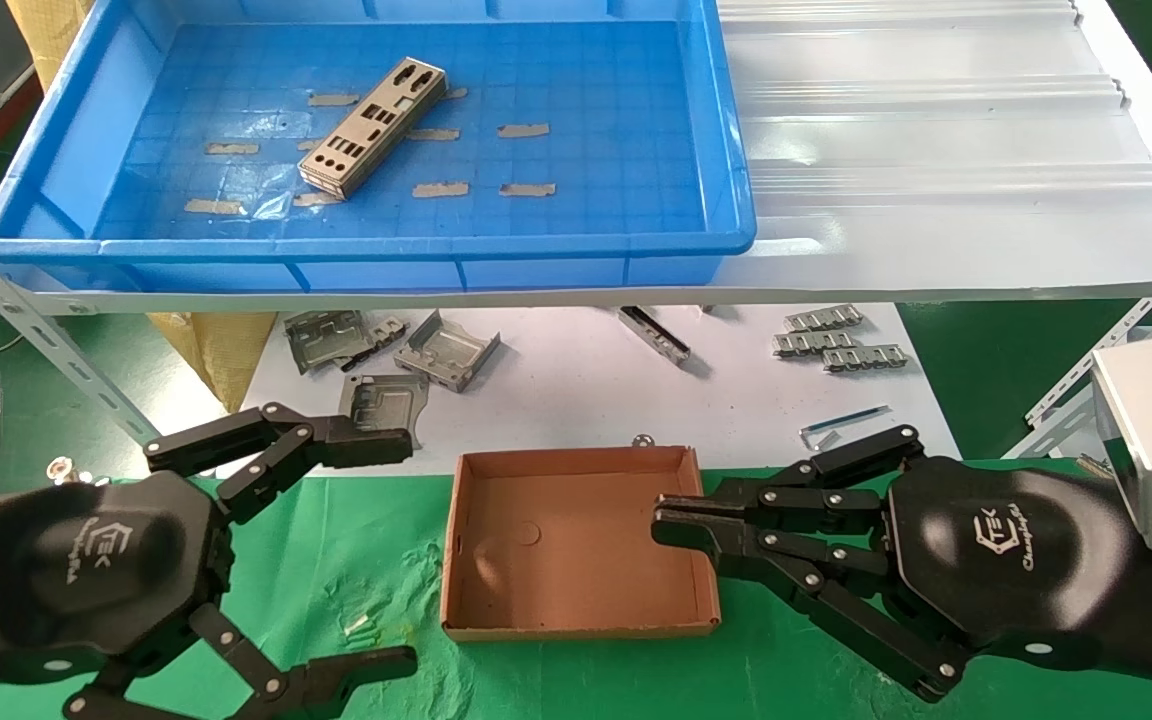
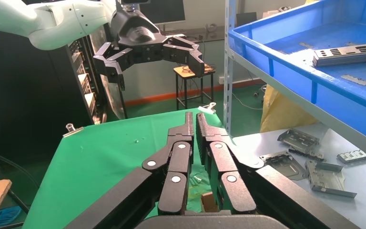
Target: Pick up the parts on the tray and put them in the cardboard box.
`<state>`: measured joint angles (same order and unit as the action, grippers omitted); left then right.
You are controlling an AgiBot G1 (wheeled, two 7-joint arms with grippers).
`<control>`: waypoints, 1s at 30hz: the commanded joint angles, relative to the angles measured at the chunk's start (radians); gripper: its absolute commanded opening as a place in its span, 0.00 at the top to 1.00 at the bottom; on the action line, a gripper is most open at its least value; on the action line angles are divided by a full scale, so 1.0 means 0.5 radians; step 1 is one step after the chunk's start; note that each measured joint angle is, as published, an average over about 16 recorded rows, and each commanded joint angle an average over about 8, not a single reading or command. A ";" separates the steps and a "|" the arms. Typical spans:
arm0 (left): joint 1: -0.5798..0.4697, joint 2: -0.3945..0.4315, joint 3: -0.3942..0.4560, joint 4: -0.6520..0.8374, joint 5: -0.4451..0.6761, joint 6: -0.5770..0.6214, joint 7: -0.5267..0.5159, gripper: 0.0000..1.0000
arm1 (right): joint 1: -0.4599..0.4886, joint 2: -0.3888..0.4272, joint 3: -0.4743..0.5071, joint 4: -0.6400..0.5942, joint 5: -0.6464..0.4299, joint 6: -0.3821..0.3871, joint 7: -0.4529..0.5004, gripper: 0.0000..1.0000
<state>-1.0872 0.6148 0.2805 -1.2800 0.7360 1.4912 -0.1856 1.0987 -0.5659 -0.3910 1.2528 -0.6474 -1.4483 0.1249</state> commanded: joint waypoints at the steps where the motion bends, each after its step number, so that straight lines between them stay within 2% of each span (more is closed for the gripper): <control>1: 0.012 -0.003 -0.002 -0.003 -0.006 0.004 0.005 0.00 | 0.000 0.000 0.000 0.000 0.000 0.000 0.000 1.00; 6: -0.142 0.037 0.016 0.038 0.057 -0.039 -0.042 0.00 | 0.000 0.000 0.000 0.000 0.000 0.000 0.000 1.00; 13: -0.661 0.232 0.157 0.312 0.379 -0.138 -0.158 0.00 | 0.000 0.000 0.000 0.000 0.000 0.000 0.000 1.00; 22: -1.324 0.603 0.408 1.117 0.938 -0.267 -0.038 0.00 | 0.000 0.000 0.000 0.000 0.000 0.000 0.000 1.00; 30: -1.680 0.897 0.543 1.826 1.230 -0.529 0.105 0.00 | 0.000 0.000 0.000 0.000 0.000 0.000 0.000 1.00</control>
<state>-1.9125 1.0567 0.5448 -0.3912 1.3381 1.2166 -0.1353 1.0988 -0.5659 -0.3911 1.2527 -0.6474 -1.4483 0.1248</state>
